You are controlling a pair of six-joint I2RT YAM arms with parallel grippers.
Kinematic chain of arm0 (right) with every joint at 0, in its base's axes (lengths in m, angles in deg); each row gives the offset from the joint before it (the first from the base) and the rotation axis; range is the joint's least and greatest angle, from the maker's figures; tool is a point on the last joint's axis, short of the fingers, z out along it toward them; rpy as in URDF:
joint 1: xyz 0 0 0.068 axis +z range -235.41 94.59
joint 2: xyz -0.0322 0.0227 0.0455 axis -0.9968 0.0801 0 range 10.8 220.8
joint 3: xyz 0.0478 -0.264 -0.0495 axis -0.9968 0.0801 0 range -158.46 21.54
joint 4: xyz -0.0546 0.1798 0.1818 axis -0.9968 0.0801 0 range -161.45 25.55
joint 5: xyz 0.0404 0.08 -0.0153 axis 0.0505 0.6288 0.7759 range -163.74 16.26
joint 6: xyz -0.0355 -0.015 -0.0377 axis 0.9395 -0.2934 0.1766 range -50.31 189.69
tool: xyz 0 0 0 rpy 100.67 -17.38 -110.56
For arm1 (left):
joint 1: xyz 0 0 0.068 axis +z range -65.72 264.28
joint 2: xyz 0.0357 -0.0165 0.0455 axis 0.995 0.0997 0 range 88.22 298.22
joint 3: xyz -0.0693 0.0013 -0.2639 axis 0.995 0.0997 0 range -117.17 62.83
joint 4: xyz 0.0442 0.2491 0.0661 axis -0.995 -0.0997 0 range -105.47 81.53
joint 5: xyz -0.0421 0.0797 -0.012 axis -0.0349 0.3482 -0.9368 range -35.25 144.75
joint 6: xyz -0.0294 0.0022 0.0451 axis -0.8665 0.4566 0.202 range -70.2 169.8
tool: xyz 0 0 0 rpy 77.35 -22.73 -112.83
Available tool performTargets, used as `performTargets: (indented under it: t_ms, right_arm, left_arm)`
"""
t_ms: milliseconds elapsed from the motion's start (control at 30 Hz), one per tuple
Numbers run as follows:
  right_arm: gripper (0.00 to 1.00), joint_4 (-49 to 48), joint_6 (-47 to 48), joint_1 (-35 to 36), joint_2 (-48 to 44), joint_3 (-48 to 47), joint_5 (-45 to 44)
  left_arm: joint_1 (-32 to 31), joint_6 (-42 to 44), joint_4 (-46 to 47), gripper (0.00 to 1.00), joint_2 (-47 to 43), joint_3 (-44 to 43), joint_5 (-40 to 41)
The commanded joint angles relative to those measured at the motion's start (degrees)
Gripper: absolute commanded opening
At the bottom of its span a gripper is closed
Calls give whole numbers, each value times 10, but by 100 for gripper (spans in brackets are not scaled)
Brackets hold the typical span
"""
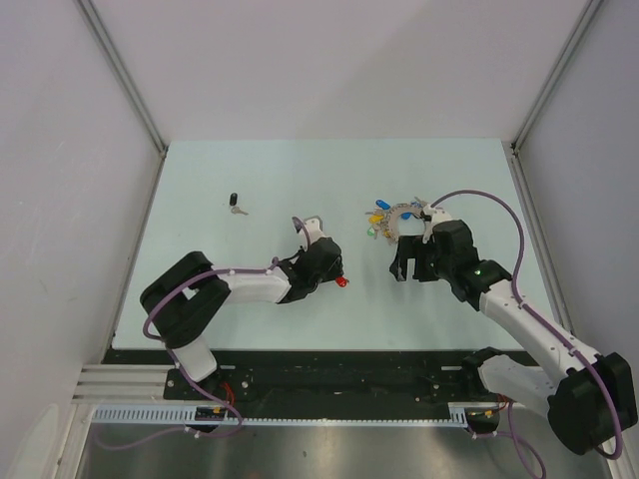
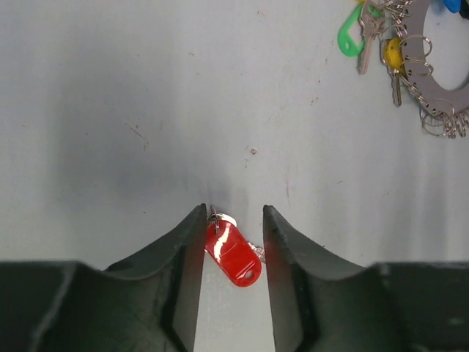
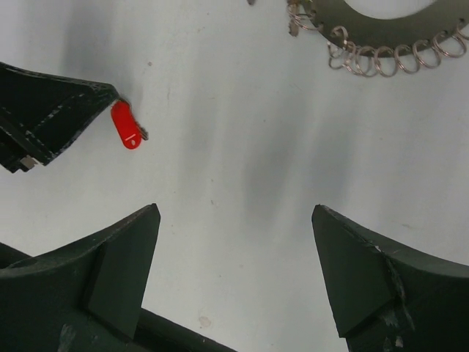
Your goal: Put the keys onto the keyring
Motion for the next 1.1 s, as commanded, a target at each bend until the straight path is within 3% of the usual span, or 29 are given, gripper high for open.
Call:
performTargets:
  t_ms: [0, 200, 267, 433, 733, 900, 1067]
  right_arm:
    - [90, -47, 11, 16, 2, 3, 29]
    - [84, -89, -11, 52, 76, -23, 39]
    - [81, -82, -11, 75, 123, -55, 29]
    - [75, -19, 1, 119, 232, -155, -17]
    - [62, 69, 10, 169, 421, -324, -23]
    - [55, 111, 10, 189, 502, -415, -38]
    - [49, 146, 15, 204, 573, -483, -66]
  left_arm:
    - [2, 8, -8, 48, -45, -19, 42]
    - [30, 42, -64, 73, -199, 3, 74]
    - [54, 64, -84, 85, -245, 9, 76]
    - [122, 160, -188, 99, -381, -5, 43]
    - [192, 330, -325, 100, -498, -37, 2]
    - [199, 387, -303, 100, -530, 13, 55]
    - [219, 399, -298, 99, -537, 26, 43]
